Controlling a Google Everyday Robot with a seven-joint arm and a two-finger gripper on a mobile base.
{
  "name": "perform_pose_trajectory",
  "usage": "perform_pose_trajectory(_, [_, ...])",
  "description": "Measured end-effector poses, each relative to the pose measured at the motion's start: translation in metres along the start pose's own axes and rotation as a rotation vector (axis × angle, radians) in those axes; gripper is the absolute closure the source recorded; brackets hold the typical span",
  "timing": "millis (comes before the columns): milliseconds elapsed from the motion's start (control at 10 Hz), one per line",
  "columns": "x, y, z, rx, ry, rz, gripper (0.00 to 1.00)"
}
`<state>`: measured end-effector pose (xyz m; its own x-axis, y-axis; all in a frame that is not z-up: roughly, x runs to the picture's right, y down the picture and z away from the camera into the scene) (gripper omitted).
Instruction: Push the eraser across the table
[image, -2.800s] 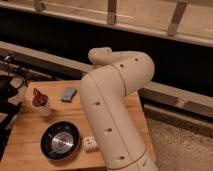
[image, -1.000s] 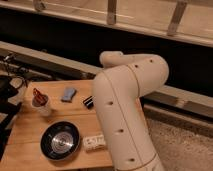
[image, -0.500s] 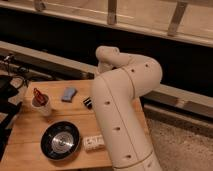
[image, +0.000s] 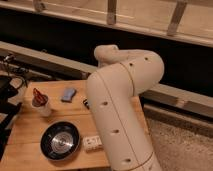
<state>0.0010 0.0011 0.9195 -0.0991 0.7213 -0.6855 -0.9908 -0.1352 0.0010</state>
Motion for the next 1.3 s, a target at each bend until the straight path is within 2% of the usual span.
perform_pose_trajectory(100, [0.001, -0.006, 0.015, 0.013, 0.015, 0.018, 0.99])
perform_pose_trajectory(300, [0.005, -0.015, 0.032, 0.024, 0.049, 0.039, 0.99])
perform_pose_trajectory(500, [0.011, -0.018, 0.053, 0.034, 0.102, 0.054, 0.99])
perform_pose_trajectory(900, [0.017, -0.025, 0.069, 0.037, 0.153, 0.081, 0.99])
perform_pose_trajectory(1300, [0.018, 0.007, 0.073, -0.065, 0.164, 0.043, 0.99])
